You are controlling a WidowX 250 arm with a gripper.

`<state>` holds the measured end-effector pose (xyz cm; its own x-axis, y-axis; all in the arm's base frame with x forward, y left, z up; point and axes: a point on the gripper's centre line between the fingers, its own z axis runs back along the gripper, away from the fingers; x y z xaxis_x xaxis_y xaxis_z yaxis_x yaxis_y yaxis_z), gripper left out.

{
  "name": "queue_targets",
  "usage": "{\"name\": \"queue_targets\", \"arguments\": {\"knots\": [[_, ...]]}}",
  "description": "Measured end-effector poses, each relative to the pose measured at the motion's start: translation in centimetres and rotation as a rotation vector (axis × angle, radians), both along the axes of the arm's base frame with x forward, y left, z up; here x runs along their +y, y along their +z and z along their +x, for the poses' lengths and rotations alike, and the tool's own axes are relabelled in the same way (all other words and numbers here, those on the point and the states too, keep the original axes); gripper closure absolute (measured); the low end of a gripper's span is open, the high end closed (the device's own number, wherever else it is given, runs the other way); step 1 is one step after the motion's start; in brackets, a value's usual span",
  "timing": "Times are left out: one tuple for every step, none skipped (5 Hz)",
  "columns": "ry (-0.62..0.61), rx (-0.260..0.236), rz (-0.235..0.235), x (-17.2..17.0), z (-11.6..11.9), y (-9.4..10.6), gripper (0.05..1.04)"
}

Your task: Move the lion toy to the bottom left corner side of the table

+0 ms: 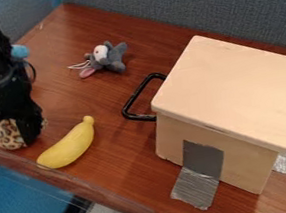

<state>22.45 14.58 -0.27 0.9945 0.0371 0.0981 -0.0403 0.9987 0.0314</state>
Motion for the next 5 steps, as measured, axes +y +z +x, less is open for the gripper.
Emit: {"name": "queue_targets", "arguments": {"knots": [[-0.017,0.011,0.019,-0.2,-0.3,-0.1,0.092],[-0.039,-0.024,0.025,-0.7,0.1,1.6,0.075],[-0.041,-0.041,0.025,-1.6,0.2,3.9,0.08],[-0.039,-0.05,0.003,-2.4,0.3,5.4,0.081],[-0.044,-0.048,0.005,-2.4,0.3,5.4,0.083]]}}
